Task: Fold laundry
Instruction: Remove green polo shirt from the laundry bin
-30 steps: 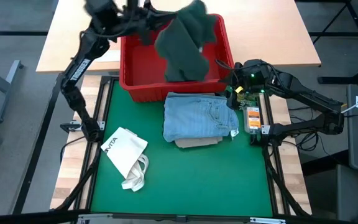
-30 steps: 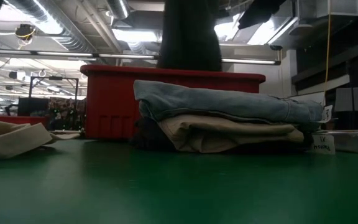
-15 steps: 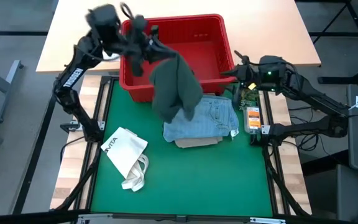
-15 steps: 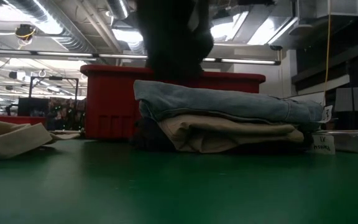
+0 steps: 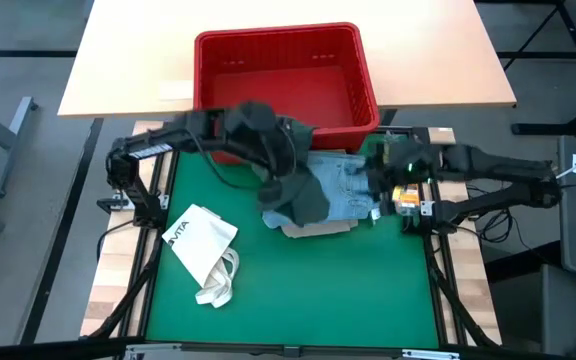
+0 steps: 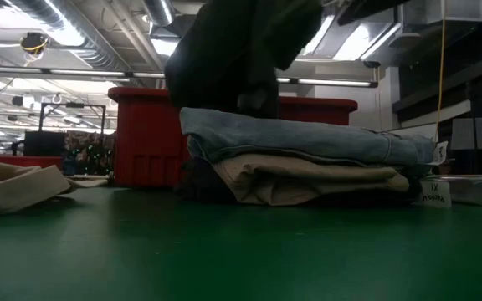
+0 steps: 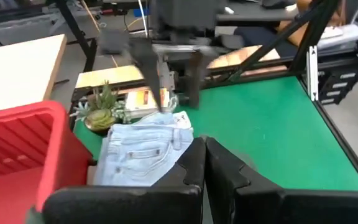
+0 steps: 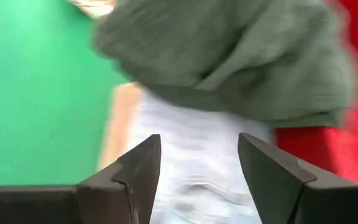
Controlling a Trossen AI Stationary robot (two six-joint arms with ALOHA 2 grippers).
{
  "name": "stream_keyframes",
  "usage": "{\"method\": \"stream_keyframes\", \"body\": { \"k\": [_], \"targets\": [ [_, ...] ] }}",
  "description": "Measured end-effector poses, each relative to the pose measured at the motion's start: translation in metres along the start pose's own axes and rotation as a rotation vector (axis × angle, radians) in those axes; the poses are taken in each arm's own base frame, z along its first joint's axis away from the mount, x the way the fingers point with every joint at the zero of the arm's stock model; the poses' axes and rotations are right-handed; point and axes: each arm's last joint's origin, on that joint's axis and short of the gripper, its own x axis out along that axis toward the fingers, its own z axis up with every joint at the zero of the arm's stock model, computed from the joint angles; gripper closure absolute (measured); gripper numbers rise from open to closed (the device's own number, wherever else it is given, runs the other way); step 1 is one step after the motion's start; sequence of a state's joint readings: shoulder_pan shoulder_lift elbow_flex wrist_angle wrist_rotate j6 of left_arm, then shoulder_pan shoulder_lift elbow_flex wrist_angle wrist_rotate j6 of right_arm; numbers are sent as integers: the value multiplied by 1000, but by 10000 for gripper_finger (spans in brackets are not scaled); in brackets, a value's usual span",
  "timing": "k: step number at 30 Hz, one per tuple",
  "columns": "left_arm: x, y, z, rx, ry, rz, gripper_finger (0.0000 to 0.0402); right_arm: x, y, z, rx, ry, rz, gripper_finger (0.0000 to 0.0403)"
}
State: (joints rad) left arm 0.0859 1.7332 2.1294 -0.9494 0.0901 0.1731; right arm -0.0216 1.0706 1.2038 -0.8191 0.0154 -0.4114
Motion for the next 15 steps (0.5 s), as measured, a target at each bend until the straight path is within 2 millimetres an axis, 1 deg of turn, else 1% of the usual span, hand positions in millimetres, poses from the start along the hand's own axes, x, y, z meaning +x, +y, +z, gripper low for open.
{"method": "stream_keyframes", "body": {
  "k": [3,5,7,11,15],
  "targets": [
    [13,-15,-3,-20,-1,12,401,11,27,-3,83,29,56,187],
    [16,-22,-4,-47,10,18,401,16,43,-4,160,48,60,187],
    [16,-29,-2,-65,0,8,401,19,59,-6,211,58,19,187],
    [16,-42,2,-50,-29,-19,401,31,85,-6,258,-36,-109,187],
    [15,-49,4,-42,-45,-36,401,51,105,-11,304,-118,-124,187]
  ]
}}
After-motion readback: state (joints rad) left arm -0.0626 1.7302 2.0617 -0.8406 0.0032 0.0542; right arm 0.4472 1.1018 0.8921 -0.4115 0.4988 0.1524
